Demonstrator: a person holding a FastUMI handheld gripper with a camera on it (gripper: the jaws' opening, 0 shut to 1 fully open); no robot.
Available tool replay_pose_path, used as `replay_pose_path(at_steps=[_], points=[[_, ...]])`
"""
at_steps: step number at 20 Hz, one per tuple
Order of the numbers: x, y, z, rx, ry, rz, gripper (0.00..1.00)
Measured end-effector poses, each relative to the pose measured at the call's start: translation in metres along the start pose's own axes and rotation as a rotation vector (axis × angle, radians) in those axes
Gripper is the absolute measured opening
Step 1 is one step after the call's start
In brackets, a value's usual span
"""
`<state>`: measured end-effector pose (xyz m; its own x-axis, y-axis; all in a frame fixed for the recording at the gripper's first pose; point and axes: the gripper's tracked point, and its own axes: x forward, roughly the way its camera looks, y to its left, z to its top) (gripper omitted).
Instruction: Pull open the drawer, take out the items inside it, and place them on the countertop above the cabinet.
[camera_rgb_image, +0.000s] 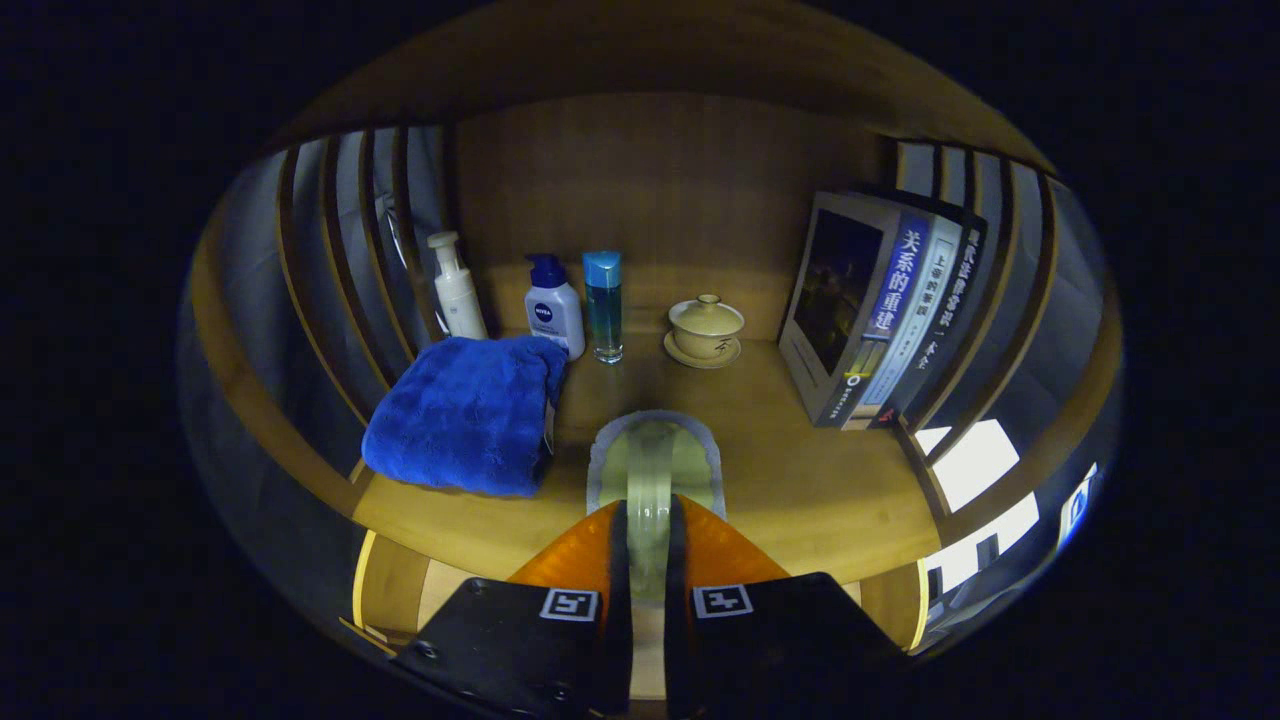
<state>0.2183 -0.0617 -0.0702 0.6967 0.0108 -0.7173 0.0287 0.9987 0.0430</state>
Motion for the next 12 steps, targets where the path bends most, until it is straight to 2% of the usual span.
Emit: replay_pose_path(at_steps=[6,12], points=[[0.026,-0.005,-0.006,0.005,0.078,-0.026,0.21],[0.041,-0.007,-0.016,0.062,0.110,-0.021,0.22]])
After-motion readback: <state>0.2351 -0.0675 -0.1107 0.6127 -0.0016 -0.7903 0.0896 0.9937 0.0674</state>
